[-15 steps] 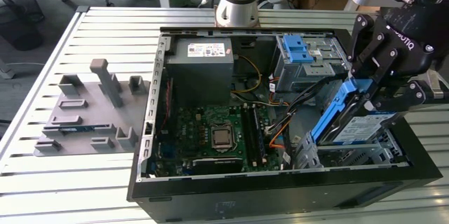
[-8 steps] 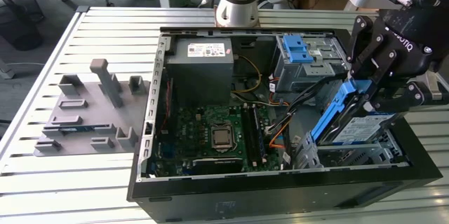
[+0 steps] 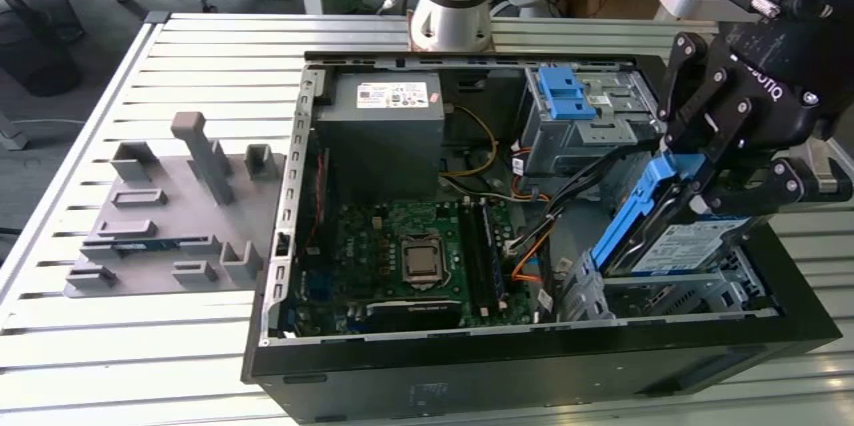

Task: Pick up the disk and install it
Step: 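Insert the disk into the insertion slot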

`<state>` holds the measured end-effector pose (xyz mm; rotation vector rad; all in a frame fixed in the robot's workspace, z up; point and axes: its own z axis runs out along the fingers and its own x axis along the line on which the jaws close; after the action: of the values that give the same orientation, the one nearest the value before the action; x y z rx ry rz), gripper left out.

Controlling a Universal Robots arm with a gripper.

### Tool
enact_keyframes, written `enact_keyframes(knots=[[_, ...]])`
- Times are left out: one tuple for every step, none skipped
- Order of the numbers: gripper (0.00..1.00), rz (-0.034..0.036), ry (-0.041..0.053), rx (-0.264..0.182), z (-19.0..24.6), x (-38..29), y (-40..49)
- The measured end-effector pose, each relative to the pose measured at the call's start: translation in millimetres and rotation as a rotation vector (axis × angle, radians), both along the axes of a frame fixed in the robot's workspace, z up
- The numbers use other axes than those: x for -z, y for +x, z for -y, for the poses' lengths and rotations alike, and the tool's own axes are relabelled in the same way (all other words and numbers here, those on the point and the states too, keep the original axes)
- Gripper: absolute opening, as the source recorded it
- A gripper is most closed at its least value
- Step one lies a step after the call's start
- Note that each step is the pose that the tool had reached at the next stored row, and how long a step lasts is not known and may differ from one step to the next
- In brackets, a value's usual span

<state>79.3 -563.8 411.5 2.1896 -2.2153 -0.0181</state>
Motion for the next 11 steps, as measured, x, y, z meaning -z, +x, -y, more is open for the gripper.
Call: enact_keyframes(knots=[[0.36, 0.0, 0.0, 0.0, 0.0, 0.2, 0.0], [0.36, 0.0, 0.0, 0.0, 0.0, 0.4, 0.0], [0.36, 0.0, 0.0, 0.0, 0.0, 0.6, 0.0], [0.36, 0.0, 0.0, 0.0, 0.0, 1.2, 0.0], [0.36, 0.0, 0.0001, 0.0, 0.0, 1.6, 0.0], [0.36, 0.0, 0.0001, 0.0, 0.0, 1.8, 0.0], [0.36, 0.0, 0.0, 0.0, 0.0, 2.0, 0.0], [0.36, 0.0, 0.0001, 0.0, 0.0, 2.2, 0.0], [0.36, 0.0, 0.0001, 0.0, 0.0, 2.4, 0.0], [0.36, 0.0, 0.0001, 0.0, 0.0, 2.5, 0.0], [0.36, 0.0, 0.0, 0.0, 0.0, 2.7, 0.0]])
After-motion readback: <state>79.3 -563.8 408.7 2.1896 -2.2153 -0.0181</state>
